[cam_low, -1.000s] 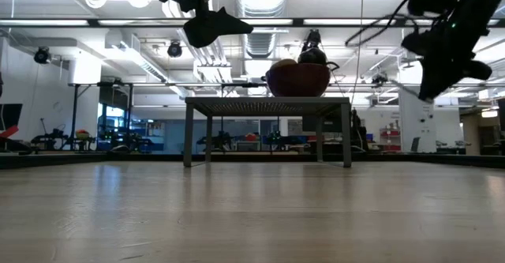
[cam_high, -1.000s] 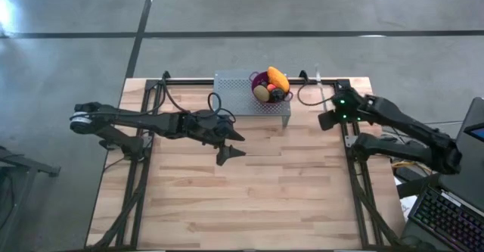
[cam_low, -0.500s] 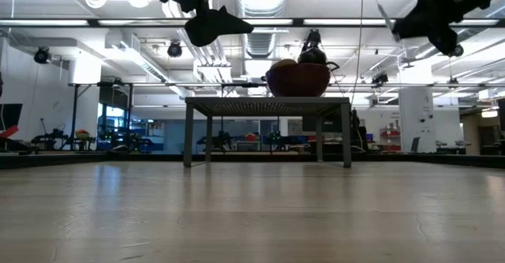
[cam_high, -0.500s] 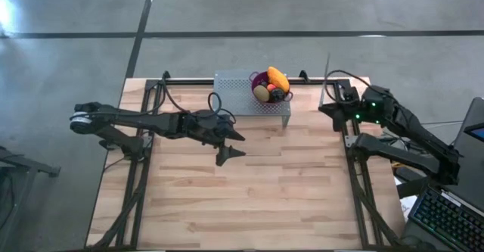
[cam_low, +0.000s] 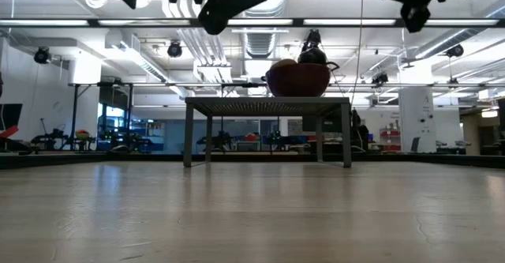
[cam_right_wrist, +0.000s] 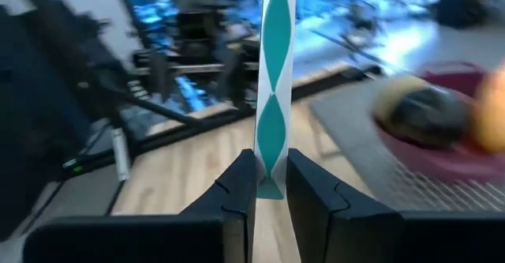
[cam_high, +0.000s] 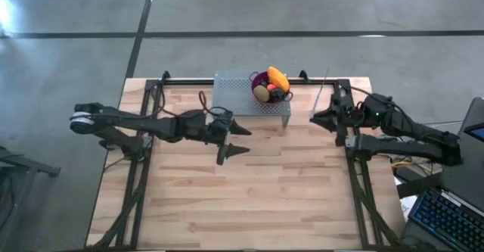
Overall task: Pick & Place Fruit
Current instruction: Put the table knife on the shelf
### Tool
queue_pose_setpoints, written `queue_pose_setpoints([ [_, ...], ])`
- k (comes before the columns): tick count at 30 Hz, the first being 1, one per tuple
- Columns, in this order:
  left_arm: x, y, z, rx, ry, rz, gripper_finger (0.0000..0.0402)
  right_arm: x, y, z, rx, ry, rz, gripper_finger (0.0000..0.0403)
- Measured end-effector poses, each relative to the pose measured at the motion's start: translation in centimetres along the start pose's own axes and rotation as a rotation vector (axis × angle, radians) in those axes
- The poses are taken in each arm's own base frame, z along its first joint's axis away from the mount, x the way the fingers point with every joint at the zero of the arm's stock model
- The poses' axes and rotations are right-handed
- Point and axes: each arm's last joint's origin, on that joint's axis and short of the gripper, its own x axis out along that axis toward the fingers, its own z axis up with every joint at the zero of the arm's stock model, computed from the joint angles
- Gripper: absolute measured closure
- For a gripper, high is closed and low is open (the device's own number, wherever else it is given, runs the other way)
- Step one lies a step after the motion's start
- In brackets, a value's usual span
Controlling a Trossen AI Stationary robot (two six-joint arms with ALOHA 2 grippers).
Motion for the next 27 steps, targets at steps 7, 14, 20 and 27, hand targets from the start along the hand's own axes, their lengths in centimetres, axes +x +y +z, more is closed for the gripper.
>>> queue_pose_setpoints([
  [7,-0.7,0.1,-0.7,0.039,-0.154,-0.044,0.0089,2.7,1.3,-1.5,-0.088,-0.041,0.146,0.0357],
  [14,-0.7,-0.3,-1.0,0.022,-0.147,-0.090,0.0089,5.7,3.3,-3.4,-0.176,-0.037,0.139,0.0355],
  [20,-0.3,-1.3,-1.0,0.106,-0.218,-0.129,0.0089,8.2,6.2,-4.1,-0.281,-0.007,0.110,0.0357],
  [27,2.0,-1.2,-1.3,0.172,-0.260,-0.025,0.0090,10.4,9.2,-4.1,-0.378,0.021,0.042,0.0351],
])
